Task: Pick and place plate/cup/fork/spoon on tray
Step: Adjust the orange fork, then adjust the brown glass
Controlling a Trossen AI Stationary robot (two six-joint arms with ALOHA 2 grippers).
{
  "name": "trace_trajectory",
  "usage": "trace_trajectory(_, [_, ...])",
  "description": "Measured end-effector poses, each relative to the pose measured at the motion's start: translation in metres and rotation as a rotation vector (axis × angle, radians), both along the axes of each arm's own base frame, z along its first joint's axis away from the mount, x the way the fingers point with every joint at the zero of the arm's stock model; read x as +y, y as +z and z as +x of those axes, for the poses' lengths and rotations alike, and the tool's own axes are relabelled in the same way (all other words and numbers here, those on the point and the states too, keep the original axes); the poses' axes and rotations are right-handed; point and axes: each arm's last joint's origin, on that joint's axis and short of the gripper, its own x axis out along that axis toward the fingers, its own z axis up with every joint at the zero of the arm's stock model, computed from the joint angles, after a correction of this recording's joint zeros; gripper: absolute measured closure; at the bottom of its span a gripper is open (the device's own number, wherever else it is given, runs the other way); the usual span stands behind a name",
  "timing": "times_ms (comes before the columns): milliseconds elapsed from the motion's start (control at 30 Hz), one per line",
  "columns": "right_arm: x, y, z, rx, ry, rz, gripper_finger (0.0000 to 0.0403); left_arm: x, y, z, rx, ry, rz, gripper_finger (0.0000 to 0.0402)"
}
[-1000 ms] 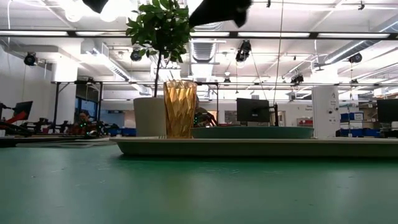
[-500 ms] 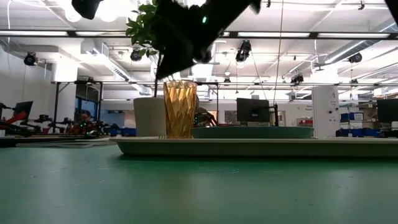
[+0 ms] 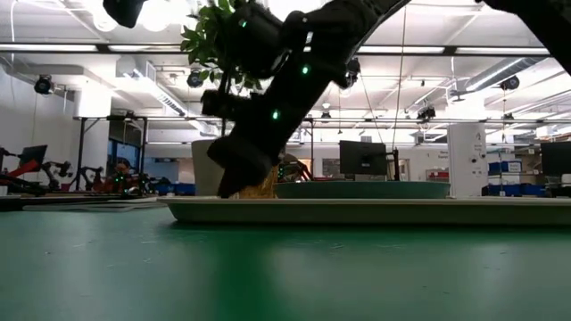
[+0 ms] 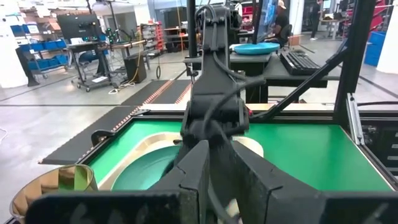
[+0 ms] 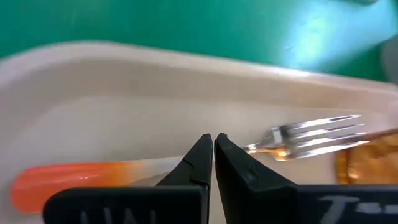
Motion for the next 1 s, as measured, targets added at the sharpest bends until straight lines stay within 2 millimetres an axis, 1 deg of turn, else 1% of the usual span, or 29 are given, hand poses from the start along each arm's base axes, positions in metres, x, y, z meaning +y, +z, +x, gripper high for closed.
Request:
trace_trajectory(67, [0.001,-0.006,0.003,0.013,0.015,0.005,0.0394,0.000,0.000,0.000,0.001,0.000,0.001,0.0356])
trace_trajectory(233, [0.001,-0.013,0.010,0.018,0.038,0.030,0.0394,-0.001,-0.001,0.001,0.005,0.001,-0.001,0.0356])
trace_trajectory(367, [0.001,-0.011,0.011,0.033,0.031,0.033,0.0394,-0.001,-0.001,0.001,0.005,0.001,-0.001,0.0356])
trace_trajectory(467, [0.001,-0.007,0.011,0.067,0.020,0.039,0.0394,-0.001,-0.001,0.001,0.005,0.001,-0.002,0.0356])
trace_trajectory(733, [0.001,0.008,0.015,0.082,0.011,0.035,0.0394,-0.001,-0.002,0.001,0.002,0.001,-0.018,0.0356])
trace_trajectory(933, [0.001,0.027,0.012,0.070,0.029,0.015,0.0394,-0.002,-0.003,0.001,0.005,-0.002,-0.019,0.0356])
trace_trajectory(1000, [-0.001,0.035,0.009,0.074,0.013,-0.023,0.0394,-0.002,-0.002,0.001,0.005,-0.003,-0.019,0.0356])
